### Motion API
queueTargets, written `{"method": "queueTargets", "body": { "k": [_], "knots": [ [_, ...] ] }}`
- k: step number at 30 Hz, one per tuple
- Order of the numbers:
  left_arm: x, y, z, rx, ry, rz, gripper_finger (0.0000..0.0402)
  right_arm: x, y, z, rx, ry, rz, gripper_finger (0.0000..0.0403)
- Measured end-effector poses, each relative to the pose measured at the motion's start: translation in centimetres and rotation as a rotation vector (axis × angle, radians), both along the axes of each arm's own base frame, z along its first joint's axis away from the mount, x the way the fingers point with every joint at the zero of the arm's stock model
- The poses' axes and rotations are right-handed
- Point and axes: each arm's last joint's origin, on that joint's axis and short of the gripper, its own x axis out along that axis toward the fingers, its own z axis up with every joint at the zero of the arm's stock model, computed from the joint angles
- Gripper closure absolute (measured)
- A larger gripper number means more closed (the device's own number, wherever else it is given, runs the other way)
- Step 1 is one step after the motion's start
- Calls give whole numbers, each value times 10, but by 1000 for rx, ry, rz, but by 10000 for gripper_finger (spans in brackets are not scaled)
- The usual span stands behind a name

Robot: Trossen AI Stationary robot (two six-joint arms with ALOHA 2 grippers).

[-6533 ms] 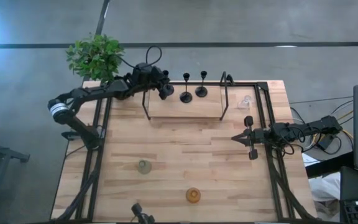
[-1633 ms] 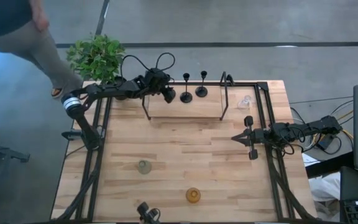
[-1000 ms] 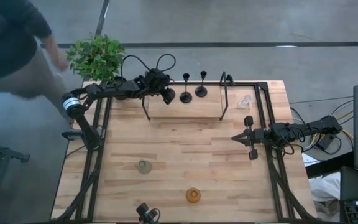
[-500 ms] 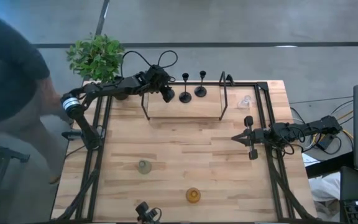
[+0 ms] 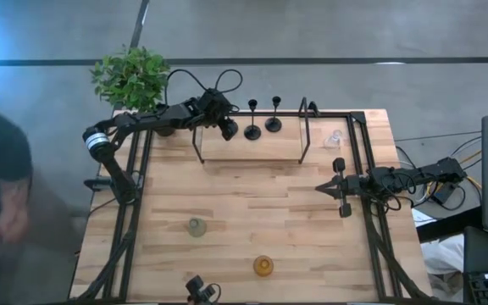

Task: Pick & Place candle stick holders
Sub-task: Put the black candle holder on the shelf aligned with the other black candle holders

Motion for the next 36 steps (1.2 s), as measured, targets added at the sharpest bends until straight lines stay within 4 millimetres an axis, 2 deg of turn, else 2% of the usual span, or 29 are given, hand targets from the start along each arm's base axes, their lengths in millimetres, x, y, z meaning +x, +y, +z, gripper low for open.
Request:
{"method": "queueTargets", "body": {
  "k": [10,29,36],
  "knots": [
    [0,0,8,-23,37,-4,232,0,0,0,2,0,0,394],
    [-1,-2,7,17,124,-84,232,0,0,0,0,0,0,394],
    [0,-1,19,41,156,-120,232,0,0,0,2,0,0,394]
  ]
}}
